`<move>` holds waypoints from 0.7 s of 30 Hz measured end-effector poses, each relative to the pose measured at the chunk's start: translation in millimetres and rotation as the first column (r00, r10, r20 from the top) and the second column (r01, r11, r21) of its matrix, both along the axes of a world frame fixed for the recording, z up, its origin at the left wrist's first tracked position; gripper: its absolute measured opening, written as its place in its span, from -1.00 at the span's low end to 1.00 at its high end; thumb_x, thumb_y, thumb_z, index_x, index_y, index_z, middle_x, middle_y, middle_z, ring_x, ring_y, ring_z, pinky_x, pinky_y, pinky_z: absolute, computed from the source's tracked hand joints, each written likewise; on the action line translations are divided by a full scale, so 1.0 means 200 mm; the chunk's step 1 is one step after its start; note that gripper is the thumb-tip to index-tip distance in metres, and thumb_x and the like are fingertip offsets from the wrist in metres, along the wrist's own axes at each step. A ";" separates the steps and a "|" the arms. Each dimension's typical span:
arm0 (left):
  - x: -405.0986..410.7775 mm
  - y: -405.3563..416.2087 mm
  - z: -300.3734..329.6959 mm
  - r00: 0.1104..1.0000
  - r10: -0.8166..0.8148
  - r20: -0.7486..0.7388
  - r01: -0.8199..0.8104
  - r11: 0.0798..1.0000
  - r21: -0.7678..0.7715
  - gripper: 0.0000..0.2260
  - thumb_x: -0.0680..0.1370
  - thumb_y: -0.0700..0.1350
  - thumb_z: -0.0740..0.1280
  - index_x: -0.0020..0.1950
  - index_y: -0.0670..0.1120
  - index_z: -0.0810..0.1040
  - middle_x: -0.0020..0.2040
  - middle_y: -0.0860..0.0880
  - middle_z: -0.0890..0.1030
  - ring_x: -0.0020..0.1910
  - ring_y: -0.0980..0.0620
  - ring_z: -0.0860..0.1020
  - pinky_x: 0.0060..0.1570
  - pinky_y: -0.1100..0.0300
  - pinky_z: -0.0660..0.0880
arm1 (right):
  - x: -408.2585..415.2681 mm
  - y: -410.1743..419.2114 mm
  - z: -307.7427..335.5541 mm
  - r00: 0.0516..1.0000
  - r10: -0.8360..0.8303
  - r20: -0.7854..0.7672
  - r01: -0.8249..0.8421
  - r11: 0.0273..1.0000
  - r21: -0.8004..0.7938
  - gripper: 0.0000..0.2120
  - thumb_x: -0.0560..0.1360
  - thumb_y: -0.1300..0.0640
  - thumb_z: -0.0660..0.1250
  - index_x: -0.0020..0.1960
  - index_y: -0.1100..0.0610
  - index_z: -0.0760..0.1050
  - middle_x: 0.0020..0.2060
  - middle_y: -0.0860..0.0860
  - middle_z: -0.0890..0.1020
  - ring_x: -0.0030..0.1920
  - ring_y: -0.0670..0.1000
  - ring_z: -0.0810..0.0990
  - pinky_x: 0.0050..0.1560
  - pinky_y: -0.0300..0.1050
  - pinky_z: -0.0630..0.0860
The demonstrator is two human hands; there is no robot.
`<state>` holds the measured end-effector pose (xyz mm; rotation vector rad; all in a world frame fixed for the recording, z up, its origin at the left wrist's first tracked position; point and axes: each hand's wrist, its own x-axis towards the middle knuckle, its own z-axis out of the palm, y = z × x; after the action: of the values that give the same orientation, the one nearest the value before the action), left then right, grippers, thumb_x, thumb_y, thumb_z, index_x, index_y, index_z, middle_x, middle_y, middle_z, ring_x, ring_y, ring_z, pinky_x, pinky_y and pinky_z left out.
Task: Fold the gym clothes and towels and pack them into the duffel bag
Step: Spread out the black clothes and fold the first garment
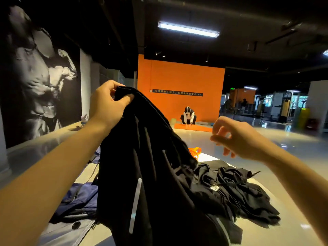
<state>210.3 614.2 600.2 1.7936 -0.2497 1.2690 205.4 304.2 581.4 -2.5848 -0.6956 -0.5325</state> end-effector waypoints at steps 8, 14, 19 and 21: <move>-0.09 -0.15 0.05 0.996 0.003 0.084 -0.016 0.988 0.154 -0.87 0.50 -0.17 0.42 -0.04 -0.01 0.50 -0.19 0.22 0.52 -0.20 0.24 0.51 -0.24 0.50 0.41 | 0.02 0.19 -0.20 0.983 0.182 -0.014 -0.180 0.980 0.078 -0.92 0.52 0.06 0.36 -0.01 -0.05 0.49 -0.11 -0.14 0.60 -0.17 -0.21 0.55 -0.20 -0.32 0.46; -0.06 -0.13 0.06 0.996 0.045 0.073 -0.054 0.990 0.131 -0.86 0.49 -0.20 0.43 -0.04 -0.04 0.51 -0.20 0.22 0.50 -0.19 0.23 0.49 -0.20 0.50 0.39 | 0.03 0.21 -0.30 0.926 0.337 -0.172 -0.288 0.922 0.257 -0.86 0.49 0.09 0.39 0.04 0.07 0.55 -0.06 -0.09 0.65 -0.06 -0.17 0.62 0.04 -0.22 0.56; -0.03 -0.13 0.03 0.996 0.086 0.037 -0.090 0.988 0.129 -0.87 0.49 -0.21 0.42 0.01 -0.11 0.54 -0.21 0.18 0.49 -0.28 0.25 0.44 -0.31 0.60 0.29 | -0.01 0.18 -0.32 0.938 0.336 -0.089 -0.291 0.900 0.326 -0.87 0.51 0.18 0.36 -0.12 -0.04 0.51 -0.12 -0.14 0.63 -0.05 -0.22 0.60 0.01 -0.30 0.53; -0.01 -0.14 0.02 0.990 0.138 0.039 -0.141 0.983 0.116 -0.86 0.48 -0.21 0.43 0.02 -0.14 0.57 -0.19 0.10 0.52 -0.29 0.20 0.44 -0.34 0.60 0.27 | -0.04 0.16 -0.27 0.963 0.267 0.028 -0.259 0.898 0.355 -0.82 0.51 0.21 0.35 -0.15 -0.07 0.47 -0.14 -0.14 0.62 -0.08 -0.19 0.59 -0.02 -0.32 0.53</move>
<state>208.6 585.6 603.3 1.9211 -0.2236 1.4070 196.5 335.9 527.0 -2.1153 -0.8403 -0.4903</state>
